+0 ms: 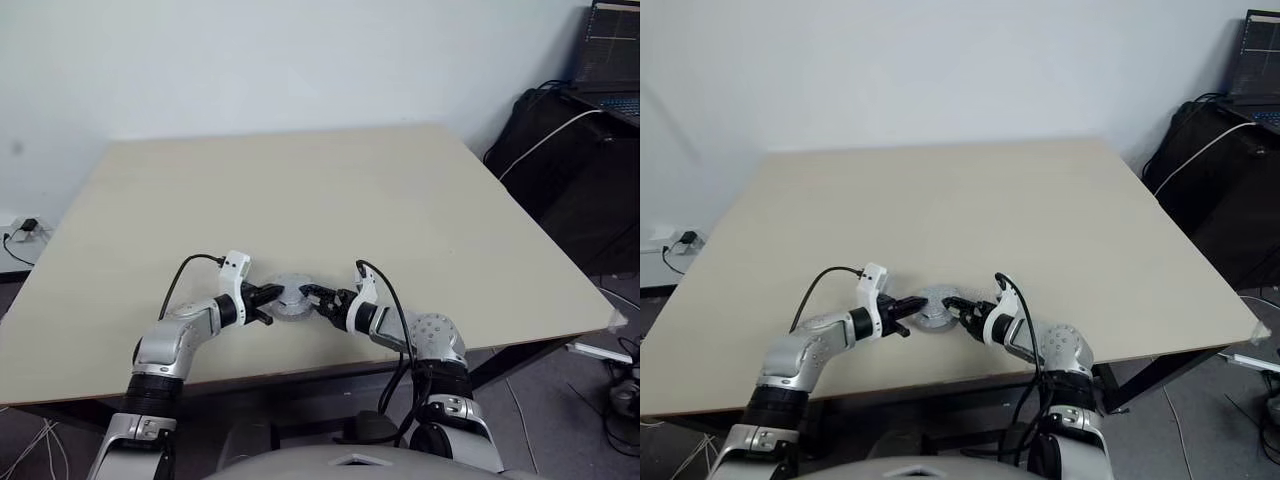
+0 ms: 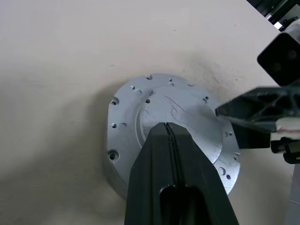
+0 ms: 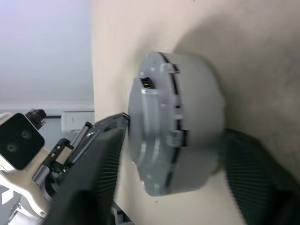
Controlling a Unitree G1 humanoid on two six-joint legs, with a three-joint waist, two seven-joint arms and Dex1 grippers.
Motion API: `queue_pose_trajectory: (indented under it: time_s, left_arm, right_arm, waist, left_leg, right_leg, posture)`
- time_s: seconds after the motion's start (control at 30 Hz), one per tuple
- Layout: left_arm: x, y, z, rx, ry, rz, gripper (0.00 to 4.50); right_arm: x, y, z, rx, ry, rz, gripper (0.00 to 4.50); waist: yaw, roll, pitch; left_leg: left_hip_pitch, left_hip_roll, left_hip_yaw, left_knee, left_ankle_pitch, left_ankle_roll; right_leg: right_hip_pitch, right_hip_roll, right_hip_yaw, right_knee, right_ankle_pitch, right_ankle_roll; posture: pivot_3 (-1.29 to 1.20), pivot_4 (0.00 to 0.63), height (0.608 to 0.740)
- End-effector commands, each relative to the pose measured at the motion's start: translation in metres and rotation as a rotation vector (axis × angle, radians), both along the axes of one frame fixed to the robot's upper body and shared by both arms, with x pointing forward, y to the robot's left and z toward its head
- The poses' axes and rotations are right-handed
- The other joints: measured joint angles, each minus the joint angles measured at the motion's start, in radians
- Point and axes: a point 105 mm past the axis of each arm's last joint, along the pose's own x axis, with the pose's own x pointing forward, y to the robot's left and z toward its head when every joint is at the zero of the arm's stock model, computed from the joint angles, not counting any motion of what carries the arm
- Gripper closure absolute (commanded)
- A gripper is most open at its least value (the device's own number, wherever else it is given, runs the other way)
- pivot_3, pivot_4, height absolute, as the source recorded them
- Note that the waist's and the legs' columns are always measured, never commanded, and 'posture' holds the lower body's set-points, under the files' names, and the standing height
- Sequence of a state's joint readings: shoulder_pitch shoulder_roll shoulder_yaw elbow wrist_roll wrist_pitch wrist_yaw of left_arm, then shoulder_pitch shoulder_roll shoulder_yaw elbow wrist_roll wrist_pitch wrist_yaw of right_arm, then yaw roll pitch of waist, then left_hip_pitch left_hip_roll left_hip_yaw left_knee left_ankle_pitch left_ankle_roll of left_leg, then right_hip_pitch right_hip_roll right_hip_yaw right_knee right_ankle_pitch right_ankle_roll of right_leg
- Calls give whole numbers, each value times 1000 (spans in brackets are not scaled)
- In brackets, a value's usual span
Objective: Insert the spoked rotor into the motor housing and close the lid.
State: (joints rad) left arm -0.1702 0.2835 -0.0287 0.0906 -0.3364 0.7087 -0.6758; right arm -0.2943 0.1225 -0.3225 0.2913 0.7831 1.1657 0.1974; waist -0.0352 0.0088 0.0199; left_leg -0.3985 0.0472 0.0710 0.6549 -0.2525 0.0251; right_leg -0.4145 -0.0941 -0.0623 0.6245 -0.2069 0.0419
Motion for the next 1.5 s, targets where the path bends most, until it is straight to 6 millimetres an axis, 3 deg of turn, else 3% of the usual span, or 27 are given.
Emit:
queue_pose_trajectory:
  time_s: [0.03,0.17,0.67,0.9,1.1,1.27,1.37,1.5]
  left_arm:
    - [-15,6,-27,55,115,14,4500]
    - [-15,7,-27,53,116,21,4500]
    - [-17,9,-28,55,120,28,4500]
    - [-15,10,-25,45,102,53,4500]
    - [3,18,1,-28,-43,222,4500]
    - [25,54,40,-112,-250,582,4500]
    - [21,67,61,-184,-347,719,4500]
    - [2,71,64,-353,-317,794,4500]
  right_arm:
    - [-4,26,18,116,-36,33,2292]
    - [-6,26,17,110,-31,42,3323]
    - [-29,28,8,79,16,133,3323]
    - [-29,29,9,81,11,137,3323]
    - [-23,22,10,85,4,87,3323]
    - [-23,18,9,85,5,70,3323]
    - [-23,16,10,99,3,56,3323]
    - [-17,13,23,175,-26,7,3323]
  waist:
    - [-1,0,0]
    - [-1,1,0]
    - [8,2,0]
    - [7,2,0]
    - [5,0,2]
    - [6,-7,7]
    - [6,-8,8]
    - [7,-8,8]
  left_leg:
    - [0,0,0,0,0,0]
    - [0,0,0,0,0,0]
    - [0,-1,-1,-4,0,1]
    - [1,-1,-1,-5,0,1]
    - [0,-1,-1,-5,0,1]
    - [-4,0,-2,-5,1,2]
    - [-10,-1,-3,-4,3,6]
    - [-15,-3,-2,-4,2,6]
  right_leg:
    - [0,0,0,0,0,0]
    - [0,0,0,0,0,0]
    - [0,-2,0,-2,-3,3]
    - [0,-2,0,-2,-3,2]
    - [-1,-2,0,-2,-3,2]
    - [-2,-1,0,-2,-3,2]
    - [-4,-1,0,-1,-3,2]
    - [-9,0,1,-1,-1,0]
  posture:
    - [0,0,740]
    - [0,0,740]
    - [0,0,740]
    - [0,0,740]
    - [0,0,740]
    - [0,0,740]
    - [0,0,740]
    - [0,0,740]
